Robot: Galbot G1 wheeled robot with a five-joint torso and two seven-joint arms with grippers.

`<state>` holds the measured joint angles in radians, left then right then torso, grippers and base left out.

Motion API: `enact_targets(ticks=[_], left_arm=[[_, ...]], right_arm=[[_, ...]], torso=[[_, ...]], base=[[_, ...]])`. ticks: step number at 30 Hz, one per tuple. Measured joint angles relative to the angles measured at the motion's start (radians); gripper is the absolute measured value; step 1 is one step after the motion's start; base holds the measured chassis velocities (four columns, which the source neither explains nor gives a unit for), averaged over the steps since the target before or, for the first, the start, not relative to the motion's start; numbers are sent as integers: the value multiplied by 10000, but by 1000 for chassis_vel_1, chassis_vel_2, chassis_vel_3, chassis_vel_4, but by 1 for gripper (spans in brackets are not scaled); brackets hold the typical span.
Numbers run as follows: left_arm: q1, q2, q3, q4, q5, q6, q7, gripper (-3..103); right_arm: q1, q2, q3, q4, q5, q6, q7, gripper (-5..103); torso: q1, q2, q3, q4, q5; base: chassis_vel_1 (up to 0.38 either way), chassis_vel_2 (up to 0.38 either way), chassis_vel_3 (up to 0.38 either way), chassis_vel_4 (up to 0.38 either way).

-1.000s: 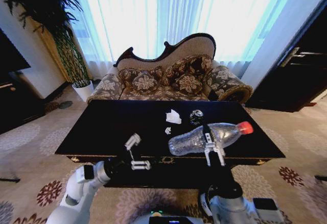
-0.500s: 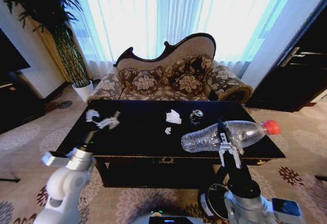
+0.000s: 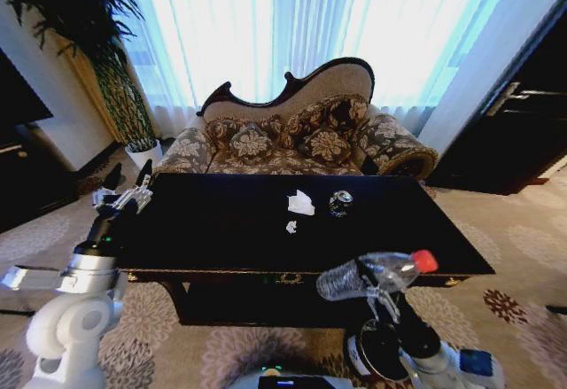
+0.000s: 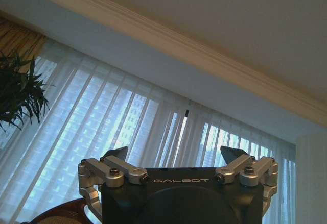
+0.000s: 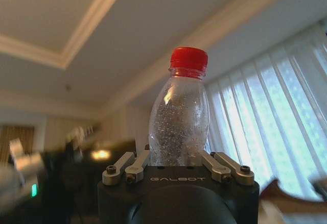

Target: Move to the front of the table and place the trash on the table into the trash bin.

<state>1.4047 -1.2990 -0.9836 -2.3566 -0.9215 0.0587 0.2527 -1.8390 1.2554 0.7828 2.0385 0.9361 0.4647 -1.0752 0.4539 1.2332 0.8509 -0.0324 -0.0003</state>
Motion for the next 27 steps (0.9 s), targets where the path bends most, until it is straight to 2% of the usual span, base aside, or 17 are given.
enact_targets(ticks=[4, 10, 14, 16, 17, 19, 21, 23, 24, 27], left_arm=[[-6, 3, -64, -117, -84, 29, 27, 100], [14, 65, -393, -124, -262, 33, 29, 100], [104, 81, -610, -134, -363, 44, 9, 100], [146, 102, -687, -140, -383, 44, 7, 100], [160, 124, -734, -162, -402, 46, 6, 100], [160, 128, -745, -176, -409, 52, 7, 100], [155, 130, -752, -207, -422, 73, 6, 100], [154, 119, -748, -249, -424, 86, 7, 100], [154, 119, -748, -249, -424, 86, 7, 100], [158, 106, -724, -277, -422, 93, 6, 100]], right_arm=[[272, -104, -177, -1747, -287, 296, -471, 25], [630, -70, -506, -3141, -841, 653, -610, 25], [1044, -44, -715, -4142, -1576, 919, -540, 25], [1303, -54, -733, -4667, -2229, 1105, -436, 25], [1519, -79, -729, -5153, -2876, 1273, -292, 25], [1625, -97, -724, -5420, -3200, 1363, -159, 25], [1830, -136, -729, -5971, -3855, 1518, 309, 25], [1911, -126, -806, -6326, -4617, 1558, 1185, 25], [1911, -126, -806, -6326, -4617, 1558, 1185, 25], [2026, 21, -960, -6596, -6202, 1547, 2695, 25]], torso=[[0, 0, 0, -1, 2], [0, 1, -1, -2, 0], [0, 0, -1, -1, 0], [0, 0, 0, 0, 1], [0, 0, 0, 0, 1], [0, 0, 0, 0, 3], [0, 0, -1, -1, 0], [0, 0, 0, 0, 0], [0, 0, 0, 0, 0], [0, 0, 0, -2, -1]], base=[[0, 0, 0, 0], [0, 0, 0, 0], [0, 0, 0, 0], [0, 0, 0, 0], [0, 0, 0, 0], [0, 0, 0, 0], [0, 0, 0, 0], [0, 0, 0, 0], [0, 0, 0, 0], [0, 0, 0, 0]])
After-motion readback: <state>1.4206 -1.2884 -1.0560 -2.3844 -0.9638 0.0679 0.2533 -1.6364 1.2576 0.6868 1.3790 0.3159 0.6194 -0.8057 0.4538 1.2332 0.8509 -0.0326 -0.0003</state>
